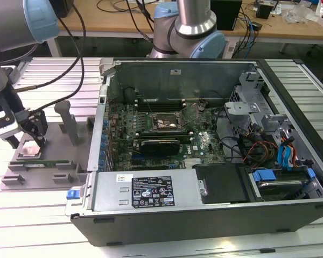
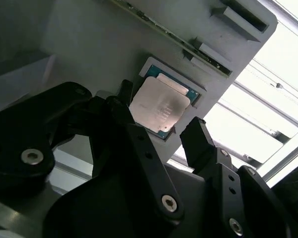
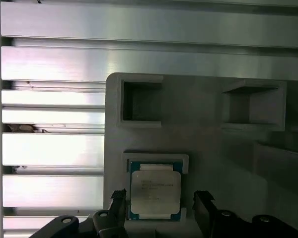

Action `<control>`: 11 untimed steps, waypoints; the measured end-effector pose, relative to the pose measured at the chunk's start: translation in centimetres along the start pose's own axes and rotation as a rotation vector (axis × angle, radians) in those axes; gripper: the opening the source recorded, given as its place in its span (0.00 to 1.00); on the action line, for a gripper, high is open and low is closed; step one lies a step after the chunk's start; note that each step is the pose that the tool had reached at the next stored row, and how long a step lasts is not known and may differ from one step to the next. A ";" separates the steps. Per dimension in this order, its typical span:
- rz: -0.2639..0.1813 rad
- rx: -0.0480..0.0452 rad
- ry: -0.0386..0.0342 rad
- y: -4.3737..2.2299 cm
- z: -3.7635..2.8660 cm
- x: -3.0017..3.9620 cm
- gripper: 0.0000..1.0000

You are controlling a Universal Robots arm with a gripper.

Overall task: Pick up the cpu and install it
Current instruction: 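Pick up the cpu and move it towards the insertion slot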

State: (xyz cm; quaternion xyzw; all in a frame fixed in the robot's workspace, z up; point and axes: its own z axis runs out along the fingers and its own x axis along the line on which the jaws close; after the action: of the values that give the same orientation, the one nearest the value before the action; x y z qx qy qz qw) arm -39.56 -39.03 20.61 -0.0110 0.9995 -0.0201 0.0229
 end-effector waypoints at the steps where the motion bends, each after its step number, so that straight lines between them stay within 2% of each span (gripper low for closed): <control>1: 0.000 0.0000 0.0001 0.01 0.19 0.01 0.66; 2: 0.000 -0.0007 0.0000 0.04 0.67 0.04 0.66; 5: 0.000 -0.0079 -0.0002 0.05 0.95 0.05 0.66; 11: 0.000 -0.0091 -0.0002 0.07 1.58 0.08 0.66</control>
State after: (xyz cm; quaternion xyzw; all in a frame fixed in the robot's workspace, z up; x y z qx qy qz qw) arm -39.56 -39.02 19.03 -0.0109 0.9996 -0.0156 0.0230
